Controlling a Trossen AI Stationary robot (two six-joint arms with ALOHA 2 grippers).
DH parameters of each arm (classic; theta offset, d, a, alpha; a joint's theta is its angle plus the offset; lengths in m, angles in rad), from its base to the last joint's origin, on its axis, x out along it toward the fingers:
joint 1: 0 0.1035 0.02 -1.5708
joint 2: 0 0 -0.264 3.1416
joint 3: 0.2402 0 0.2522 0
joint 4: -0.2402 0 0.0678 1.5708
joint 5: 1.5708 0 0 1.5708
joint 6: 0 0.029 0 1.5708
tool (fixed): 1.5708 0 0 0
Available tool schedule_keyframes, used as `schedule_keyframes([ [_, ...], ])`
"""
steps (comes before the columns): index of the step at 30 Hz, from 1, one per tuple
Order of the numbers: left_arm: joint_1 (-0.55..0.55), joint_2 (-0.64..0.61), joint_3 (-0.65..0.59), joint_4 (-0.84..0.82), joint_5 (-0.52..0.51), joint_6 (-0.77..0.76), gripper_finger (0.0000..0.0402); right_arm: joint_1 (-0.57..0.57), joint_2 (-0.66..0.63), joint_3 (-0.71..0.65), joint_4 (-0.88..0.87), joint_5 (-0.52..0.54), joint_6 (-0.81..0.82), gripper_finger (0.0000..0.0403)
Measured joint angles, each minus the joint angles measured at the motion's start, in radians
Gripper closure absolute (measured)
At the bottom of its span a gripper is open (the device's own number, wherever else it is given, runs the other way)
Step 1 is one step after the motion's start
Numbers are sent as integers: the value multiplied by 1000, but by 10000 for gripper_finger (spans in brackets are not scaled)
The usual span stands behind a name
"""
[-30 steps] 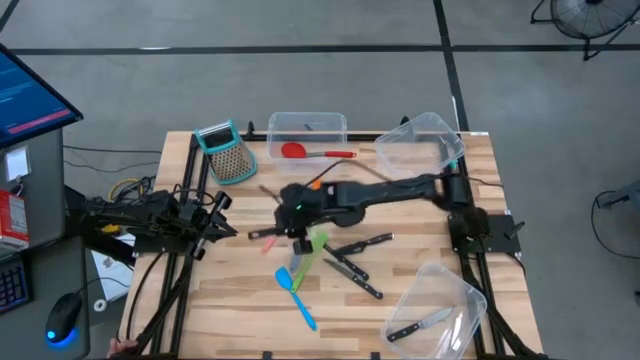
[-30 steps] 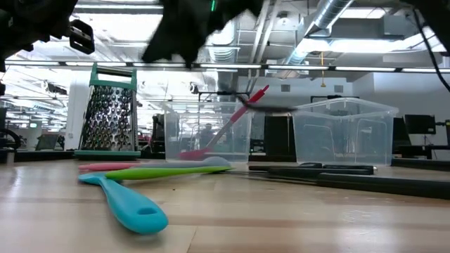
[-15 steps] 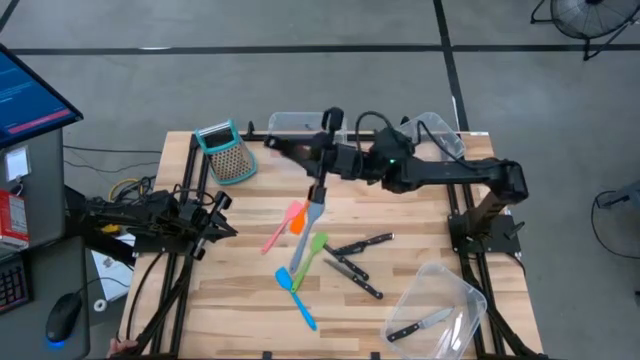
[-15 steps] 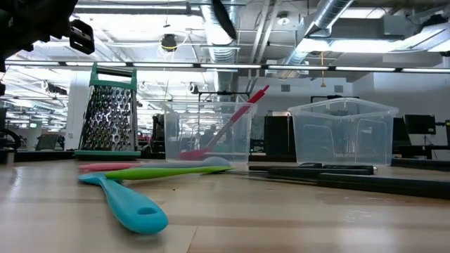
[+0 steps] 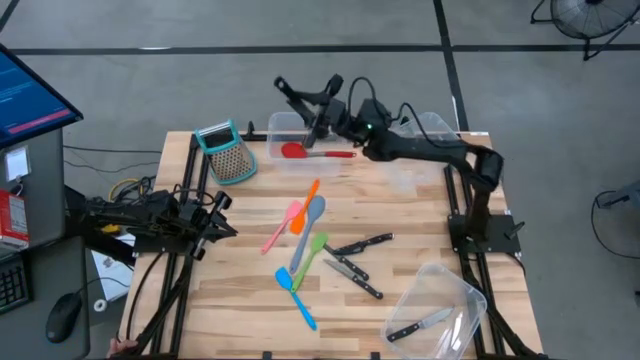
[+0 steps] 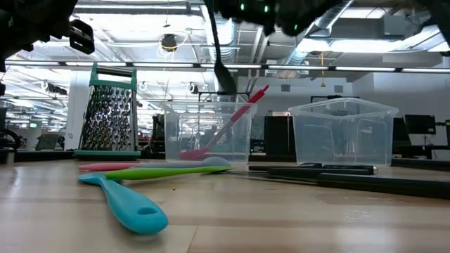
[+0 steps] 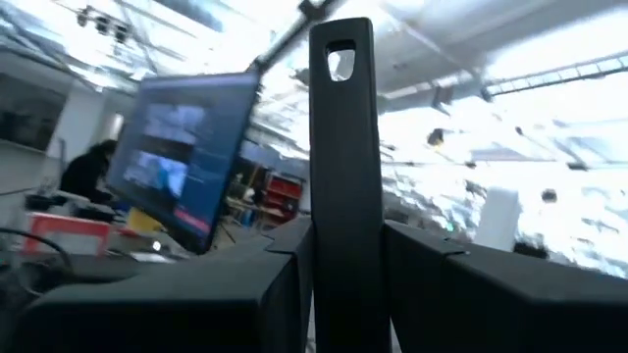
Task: Pick & Place Kitchen Items
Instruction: Put the black serving spoon into the top left transparent bin
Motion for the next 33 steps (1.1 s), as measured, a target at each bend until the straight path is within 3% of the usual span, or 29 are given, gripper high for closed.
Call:
schedule_keyframes([
  [12,0,0,0,1,0,0,393,-58,129,2,2,-28,90,325],
  [20,0,0,0,2,0,0,393,-94,128,3,-122,-25,95,325],
  [33,0,0,0,3,0,0,393,-111,127,-34,-95,-54,144,325],
])
